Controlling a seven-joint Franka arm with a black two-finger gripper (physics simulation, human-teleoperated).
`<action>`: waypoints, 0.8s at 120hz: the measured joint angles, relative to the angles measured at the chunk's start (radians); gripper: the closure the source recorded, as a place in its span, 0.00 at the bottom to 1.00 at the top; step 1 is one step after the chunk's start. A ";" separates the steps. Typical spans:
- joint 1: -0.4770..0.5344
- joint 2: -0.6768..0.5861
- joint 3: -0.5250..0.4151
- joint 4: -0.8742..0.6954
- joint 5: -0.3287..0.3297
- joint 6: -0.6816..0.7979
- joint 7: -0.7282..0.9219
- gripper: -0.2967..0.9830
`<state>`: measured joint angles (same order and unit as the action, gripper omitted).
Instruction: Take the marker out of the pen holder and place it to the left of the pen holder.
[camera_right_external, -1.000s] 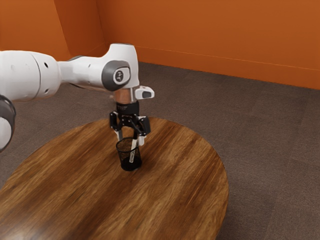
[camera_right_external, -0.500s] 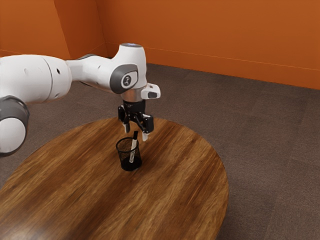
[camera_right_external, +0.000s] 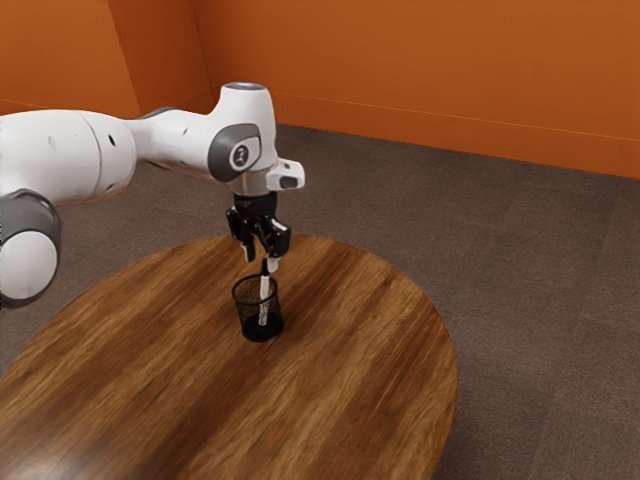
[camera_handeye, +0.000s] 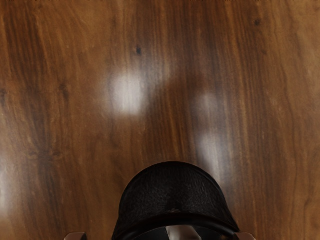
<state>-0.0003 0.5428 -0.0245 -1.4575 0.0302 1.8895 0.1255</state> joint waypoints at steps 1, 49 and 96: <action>0.001 0.001 0.000 0.001 -0.001 0.000 0.001 0.51; 0.005 0.021 0.011 0.015 -0.030 -0.001 0.024 0.71; 0.010 -0.122 -0.016 -0.048 -0.032 -0.026 0.020 0.82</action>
<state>0.0094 0.4211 -0.0401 -1.5055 -0.0016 1.8630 0.1451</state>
